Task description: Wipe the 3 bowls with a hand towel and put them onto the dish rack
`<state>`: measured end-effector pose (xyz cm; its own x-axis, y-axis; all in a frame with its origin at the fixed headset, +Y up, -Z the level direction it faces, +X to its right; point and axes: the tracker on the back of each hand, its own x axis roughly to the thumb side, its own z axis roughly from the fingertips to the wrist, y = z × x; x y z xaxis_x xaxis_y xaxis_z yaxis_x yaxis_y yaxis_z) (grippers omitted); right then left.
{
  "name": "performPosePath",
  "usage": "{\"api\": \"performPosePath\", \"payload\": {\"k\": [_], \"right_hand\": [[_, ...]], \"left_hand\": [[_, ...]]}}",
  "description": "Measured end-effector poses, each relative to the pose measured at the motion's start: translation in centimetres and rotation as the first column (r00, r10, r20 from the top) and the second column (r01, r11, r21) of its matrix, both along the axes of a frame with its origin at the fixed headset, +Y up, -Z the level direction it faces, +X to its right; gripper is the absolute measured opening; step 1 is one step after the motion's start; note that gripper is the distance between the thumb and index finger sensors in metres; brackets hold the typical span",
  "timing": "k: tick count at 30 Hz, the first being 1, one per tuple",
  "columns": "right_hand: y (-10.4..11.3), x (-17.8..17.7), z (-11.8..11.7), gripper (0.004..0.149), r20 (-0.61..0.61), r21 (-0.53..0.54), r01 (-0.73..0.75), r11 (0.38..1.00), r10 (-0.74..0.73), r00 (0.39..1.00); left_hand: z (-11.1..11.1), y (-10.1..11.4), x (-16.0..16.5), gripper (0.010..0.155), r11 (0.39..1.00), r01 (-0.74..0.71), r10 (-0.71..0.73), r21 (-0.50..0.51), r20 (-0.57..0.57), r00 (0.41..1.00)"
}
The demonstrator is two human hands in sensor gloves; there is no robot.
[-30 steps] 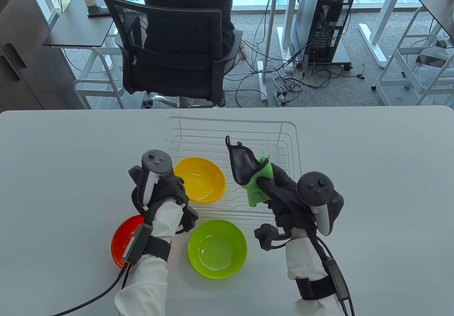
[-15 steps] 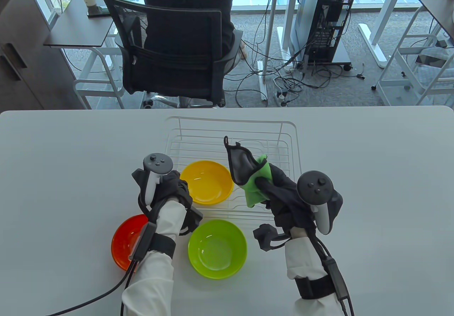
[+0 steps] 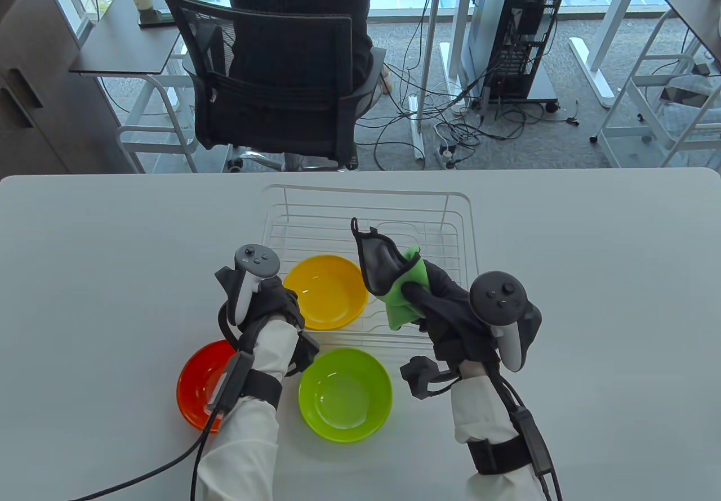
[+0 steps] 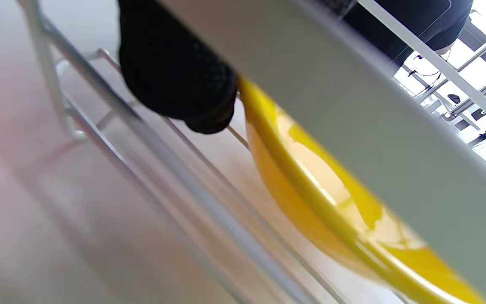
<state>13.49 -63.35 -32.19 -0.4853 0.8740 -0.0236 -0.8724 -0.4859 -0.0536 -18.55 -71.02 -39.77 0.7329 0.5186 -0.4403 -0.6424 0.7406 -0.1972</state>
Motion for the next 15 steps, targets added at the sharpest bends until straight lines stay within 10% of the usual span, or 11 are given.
{"api": "performPosePath", "payload": {"k": [15], "right_hand": [[-0.8,1.4,-0.2,0.058,0.033,-0.015,-0.003,1.000,0.003,0.999]], "left_hand": [[3.8,7.5,-1.0,0.062,0.955,0.067,-0.110,0.288,0.136,0.985]]}}
